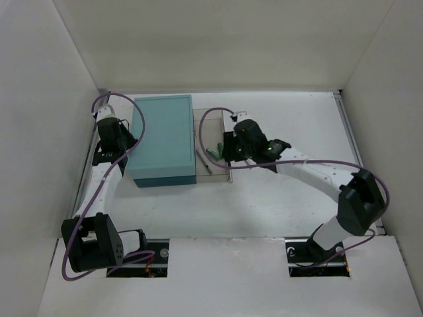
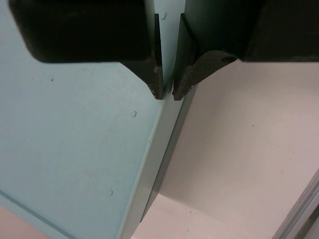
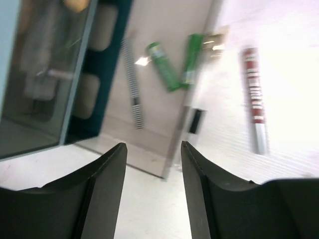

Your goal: Organize the makeup

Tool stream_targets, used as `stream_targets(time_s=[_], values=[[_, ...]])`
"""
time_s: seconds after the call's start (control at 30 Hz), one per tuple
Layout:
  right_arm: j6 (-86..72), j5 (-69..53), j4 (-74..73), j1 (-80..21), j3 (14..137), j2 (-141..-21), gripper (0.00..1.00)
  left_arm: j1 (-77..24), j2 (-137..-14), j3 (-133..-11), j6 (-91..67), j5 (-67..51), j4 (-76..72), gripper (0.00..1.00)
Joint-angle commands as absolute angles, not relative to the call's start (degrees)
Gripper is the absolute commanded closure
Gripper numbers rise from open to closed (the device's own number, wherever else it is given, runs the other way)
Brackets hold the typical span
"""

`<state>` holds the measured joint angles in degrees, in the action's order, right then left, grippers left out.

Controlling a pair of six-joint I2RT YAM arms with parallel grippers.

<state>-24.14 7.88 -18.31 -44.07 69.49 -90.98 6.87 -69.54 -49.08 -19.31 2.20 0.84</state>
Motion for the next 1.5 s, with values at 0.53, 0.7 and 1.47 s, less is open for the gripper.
stream_targets(time_s=[0.53, 0.7, 1.47], values=[[-20.2, 11.7, -15.3, -31.9, 67.6, -104.8, 0.48, 6.7, -70.2, -46.0, -18.1, 3.3, 6.8, 0.89], [-20.9, 13.0, -15.1, -32.4, 66.9, -106.4, 0.65, 7.0, -69.1, -45.4, -18.4, 3.8, 6.4, 0.89], [-25.0, 8.0, -13.3, -46.8, 81.9, -102.7, 0.89, 7.0, -71.0, -45.4, -18.8, 3.8, 5.5, 0.9]])
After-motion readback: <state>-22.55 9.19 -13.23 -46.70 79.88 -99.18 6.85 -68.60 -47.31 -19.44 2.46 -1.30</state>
